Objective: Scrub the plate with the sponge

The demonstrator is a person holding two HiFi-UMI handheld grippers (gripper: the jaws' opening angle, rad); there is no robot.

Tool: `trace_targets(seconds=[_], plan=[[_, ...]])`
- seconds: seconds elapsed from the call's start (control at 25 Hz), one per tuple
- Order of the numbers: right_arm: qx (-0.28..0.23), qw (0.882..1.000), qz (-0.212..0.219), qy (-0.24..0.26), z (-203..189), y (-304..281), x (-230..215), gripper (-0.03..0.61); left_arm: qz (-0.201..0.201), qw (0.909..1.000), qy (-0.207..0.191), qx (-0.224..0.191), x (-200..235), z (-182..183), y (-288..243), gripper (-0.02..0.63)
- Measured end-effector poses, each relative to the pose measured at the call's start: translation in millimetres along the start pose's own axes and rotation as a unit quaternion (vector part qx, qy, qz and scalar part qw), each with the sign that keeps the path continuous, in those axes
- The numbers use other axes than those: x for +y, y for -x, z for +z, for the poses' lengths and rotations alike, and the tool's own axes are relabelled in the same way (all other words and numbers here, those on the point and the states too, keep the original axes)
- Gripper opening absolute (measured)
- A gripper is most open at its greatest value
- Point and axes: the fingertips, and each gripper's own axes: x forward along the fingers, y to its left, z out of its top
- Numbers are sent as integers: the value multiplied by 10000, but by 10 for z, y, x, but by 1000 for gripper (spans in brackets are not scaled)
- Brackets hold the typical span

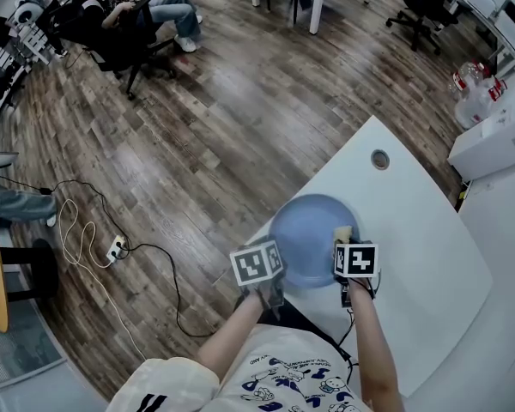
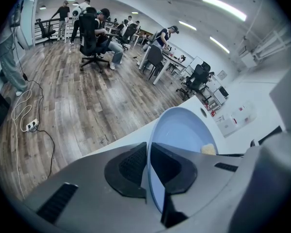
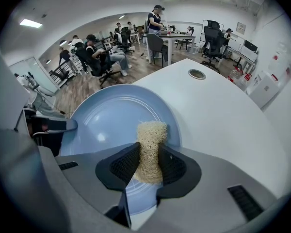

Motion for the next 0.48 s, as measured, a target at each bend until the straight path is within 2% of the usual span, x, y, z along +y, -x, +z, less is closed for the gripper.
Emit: trace_targets(seconds=[0.48], plan=[[190, 9997, 95, 115, -199, 70, 63, 117, -24, 10000, -17, 55, -11, -20, -11, 26]])
